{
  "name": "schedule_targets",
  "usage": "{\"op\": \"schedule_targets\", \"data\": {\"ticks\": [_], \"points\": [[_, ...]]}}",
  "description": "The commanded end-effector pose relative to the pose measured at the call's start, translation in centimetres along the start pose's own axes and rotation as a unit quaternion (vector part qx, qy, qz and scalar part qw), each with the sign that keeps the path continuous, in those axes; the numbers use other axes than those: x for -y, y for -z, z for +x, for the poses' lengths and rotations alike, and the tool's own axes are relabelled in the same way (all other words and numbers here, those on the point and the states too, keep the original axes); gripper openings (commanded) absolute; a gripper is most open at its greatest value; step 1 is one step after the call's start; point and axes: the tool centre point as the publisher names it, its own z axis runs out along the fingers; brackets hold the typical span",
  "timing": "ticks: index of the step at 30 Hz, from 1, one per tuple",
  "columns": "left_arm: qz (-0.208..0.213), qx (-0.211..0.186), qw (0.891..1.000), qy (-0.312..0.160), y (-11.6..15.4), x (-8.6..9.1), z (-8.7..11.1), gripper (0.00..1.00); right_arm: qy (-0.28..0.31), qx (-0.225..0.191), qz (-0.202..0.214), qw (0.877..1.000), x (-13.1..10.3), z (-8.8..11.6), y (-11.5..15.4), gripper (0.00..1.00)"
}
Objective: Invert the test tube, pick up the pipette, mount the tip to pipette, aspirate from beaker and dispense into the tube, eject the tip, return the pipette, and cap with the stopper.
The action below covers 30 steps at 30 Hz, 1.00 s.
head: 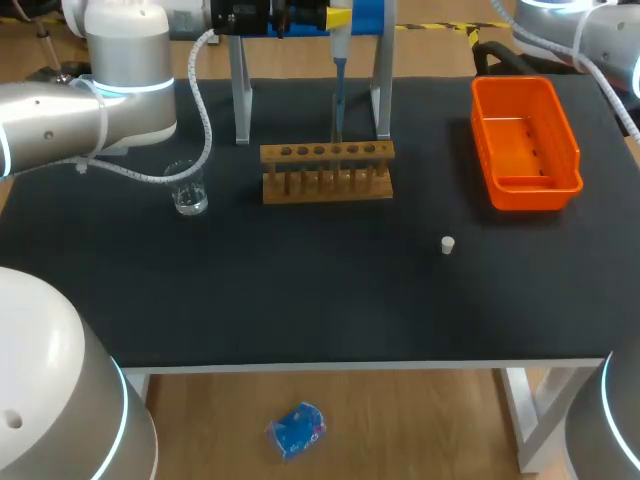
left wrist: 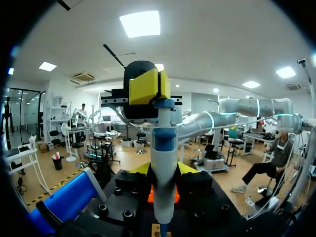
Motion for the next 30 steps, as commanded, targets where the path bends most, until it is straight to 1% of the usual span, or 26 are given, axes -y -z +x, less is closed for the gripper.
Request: {"op": "schedule_targets", "data": {"ticks": [1,30], "points": [[0.001,0.001,1.000,0.000,0.0,0.3,0.0,0.00,-0.002,-0.005,0.001,1.000,0.5,-0.1,0.1,0.00],[0.001,0.001,1.000,0.000,0.0,0.3,0.0,0.00,-0.024,-0.007,-0.002,1.000,2.1,0.3,-0.1,0.00]]}}
